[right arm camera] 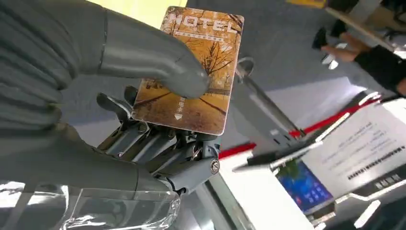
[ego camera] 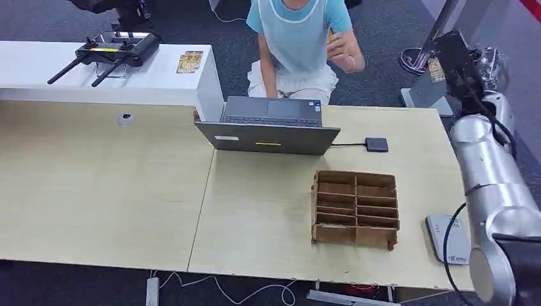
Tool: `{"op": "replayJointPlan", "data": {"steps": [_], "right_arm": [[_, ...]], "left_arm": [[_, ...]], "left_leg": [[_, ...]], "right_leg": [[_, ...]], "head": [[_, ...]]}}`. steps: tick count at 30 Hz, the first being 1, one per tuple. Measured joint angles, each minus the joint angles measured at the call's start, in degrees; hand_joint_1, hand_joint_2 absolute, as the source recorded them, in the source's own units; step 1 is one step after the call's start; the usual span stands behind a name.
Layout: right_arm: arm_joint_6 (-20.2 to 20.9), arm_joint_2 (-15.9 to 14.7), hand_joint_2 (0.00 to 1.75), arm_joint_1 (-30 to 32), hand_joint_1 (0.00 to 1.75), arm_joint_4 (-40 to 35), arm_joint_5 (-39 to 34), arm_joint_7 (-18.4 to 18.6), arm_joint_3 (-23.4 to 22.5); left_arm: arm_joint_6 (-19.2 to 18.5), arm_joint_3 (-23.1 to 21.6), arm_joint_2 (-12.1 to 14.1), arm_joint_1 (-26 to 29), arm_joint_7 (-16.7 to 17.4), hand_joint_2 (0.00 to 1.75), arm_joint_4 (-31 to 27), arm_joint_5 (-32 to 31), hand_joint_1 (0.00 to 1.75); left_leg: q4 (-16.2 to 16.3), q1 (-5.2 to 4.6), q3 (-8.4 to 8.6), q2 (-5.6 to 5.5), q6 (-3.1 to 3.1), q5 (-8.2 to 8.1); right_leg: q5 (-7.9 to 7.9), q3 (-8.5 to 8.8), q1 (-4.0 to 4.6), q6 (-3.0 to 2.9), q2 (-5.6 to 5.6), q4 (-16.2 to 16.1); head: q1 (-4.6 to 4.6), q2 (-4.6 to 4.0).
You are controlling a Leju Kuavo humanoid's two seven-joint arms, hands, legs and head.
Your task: Pass the card to the sensor for recognition and then transmit it.
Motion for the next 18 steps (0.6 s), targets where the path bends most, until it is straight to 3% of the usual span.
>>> {"op": "replayJointPlan", "data": {"steps": [7, 12, 18], "right_arm": [[9.81, -1.49, 1.75, 0.57, 1.75, 0.42, -13.92, -2.91, -7.76], [13.2, -3.04, 1.75, 1.19, 1.75, 1.16, -16.52, -3.36, -10.42], [25.45, -7.15, 1.75, 6.01, 1.75, 1.66, -25.77, -6.64, -13.2]], "left_arm": [[0.22, 0.0, 0.02, 0.02, 0.02, 0.0, 0.02, 1.05, 0.0], [0.35, 0.0, 0.07, 0.01, 0.02, 0.0, 0.0, 1.53, 0.0], [0.37, 0.09, 0.09, 0.17, -0.09, 0.0, 0.0, 2.71, 0.0]], "left_leg": [[0.02, 0.0, -0.02, -0.06, 0.0, 0.0], [0.03, 0.0, 0.0, -0.02, 0.0, -0.02], [0.03, 0.02, -0.04, -0.36, 0.01, -0.02]], "right_leg": [[0.0, 0.0, 0.0, 0.0, -0.06, -0.02], [0.0, -0.03, -0.01, 0.0, 0.0, -0.03], [-0.02, 0.05, 0.01, 0.02, -0.29, -0.06]], "head": [[0.02, 0.0], [0.0, 0.02], [0.0, 0.02]]}}
